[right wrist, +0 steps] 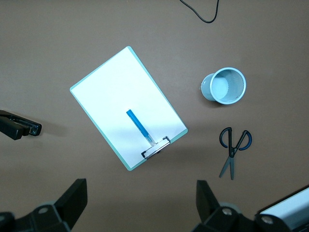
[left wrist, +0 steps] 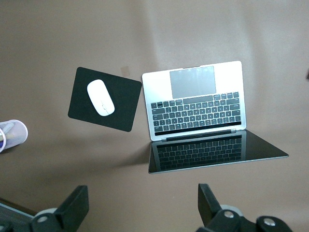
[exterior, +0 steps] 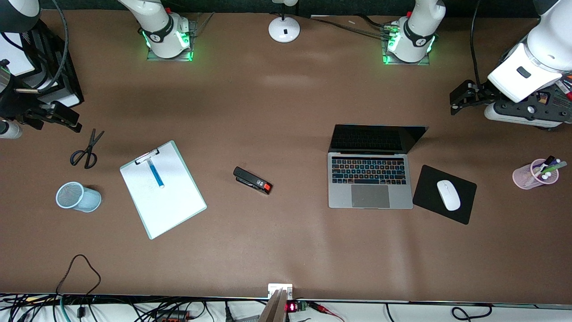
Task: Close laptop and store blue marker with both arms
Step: 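Reach the right gripper to the blue marker while the left gripper approaches the laptop, then grasp the blue marker with the right gripper while the left gripper reaches the lid, then lift the marker toward the cup while the left gripper pushes the lid down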
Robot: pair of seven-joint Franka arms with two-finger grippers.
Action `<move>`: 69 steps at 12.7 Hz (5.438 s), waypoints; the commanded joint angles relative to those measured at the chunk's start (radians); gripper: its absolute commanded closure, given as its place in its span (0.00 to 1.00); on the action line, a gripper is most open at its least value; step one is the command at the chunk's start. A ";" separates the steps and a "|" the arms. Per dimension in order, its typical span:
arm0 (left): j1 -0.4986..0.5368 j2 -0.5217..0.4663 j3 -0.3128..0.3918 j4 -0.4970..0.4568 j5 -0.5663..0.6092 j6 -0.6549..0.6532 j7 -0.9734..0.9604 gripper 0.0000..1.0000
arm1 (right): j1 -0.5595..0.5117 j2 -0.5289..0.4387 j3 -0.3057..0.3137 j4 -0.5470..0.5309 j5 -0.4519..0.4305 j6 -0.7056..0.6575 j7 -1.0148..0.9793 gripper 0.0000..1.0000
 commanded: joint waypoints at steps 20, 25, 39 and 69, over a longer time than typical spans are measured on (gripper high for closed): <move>0.003 0.026 -0.008 0.064 0.004 -0.119 0.146 0.53 | 0.038 0.194 0.014 -0.027 0.004 0.077 -0.300 0.00; -0.006 0.057 -0.008 0.058 0.003 -0.165 0.150 1.00 | 0.034 0.210 0.014 -0.169 0.004 0.300 -0.441 0.00; -0.012 -0.121 -0.258 -0.439 -0.217 0.101 -0.310 1.00 | 0.069 0.470 0.036 -0.254 0.001 0.679 -0.783 0.36; 0.077 0.140 -0.313 -0.598 0.090 0.881 -0.301 1.00 | 0.052 0.566 0.036 -0.164 0.004 0.657 -0.786 1.00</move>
